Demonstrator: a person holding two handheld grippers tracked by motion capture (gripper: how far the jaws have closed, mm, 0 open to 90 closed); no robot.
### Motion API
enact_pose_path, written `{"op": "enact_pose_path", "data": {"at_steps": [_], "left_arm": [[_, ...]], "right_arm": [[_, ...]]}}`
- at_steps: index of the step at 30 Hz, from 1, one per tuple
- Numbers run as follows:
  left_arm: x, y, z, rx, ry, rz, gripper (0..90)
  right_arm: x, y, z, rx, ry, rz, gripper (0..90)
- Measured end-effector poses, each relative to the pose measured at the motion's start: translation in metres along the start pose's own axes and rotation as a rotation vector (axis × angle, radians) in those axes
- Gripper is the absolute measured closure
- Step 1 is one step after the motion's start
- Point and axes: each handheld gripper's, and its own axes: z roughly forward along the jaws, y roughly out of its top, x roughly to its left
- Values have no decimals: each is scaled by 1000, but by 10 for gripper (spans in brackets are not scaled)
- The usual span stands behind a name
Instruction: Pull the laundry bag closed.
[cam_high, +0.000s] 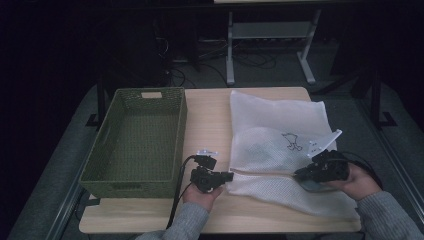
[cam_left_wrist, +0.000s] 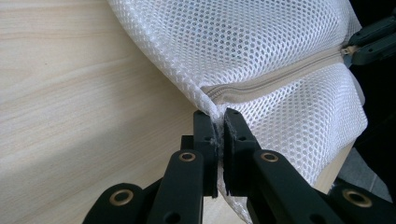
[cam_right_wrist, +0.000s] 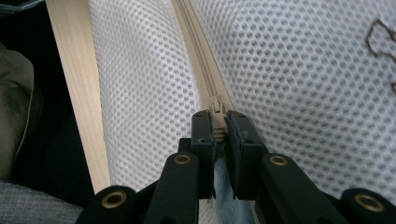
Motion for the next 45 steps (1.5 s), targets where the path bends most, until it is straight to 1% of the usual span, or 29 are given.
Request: {"op": "enact_pose_path", "data": {"at_steps": [12, 18, 24, 29, 36, 41, 45], "left_arm": [[-1, 0, 1, 9, 12, 15, 857], [1, 1, 0, 7, 3, 4, 857], [0, 2, 0, 8, 13, 11, 857], [1, 2, 1, 10, 10, 4, 857], [1, 3, 1, 13, 13, 17, 857], [0, 3, 1, 15, 26, 29, 858], [0, 3, 1, 16, 31, 28, 858]], "right_arm": [[-6, -18, -10, -3, -13, 37, 813], [-7, -25, -12, -3, -18, 50, 812], [-10, -33, -15, -7, -22, 67, 812], [-12, -42, -18, -3, -32, 79, 812], [-13, -49, -21, -5, -38, 91, 812], [-14, -54, -22, -5, -41, 96, 813], [-15, -58, -26, -3, -50, 102, 813]]}}
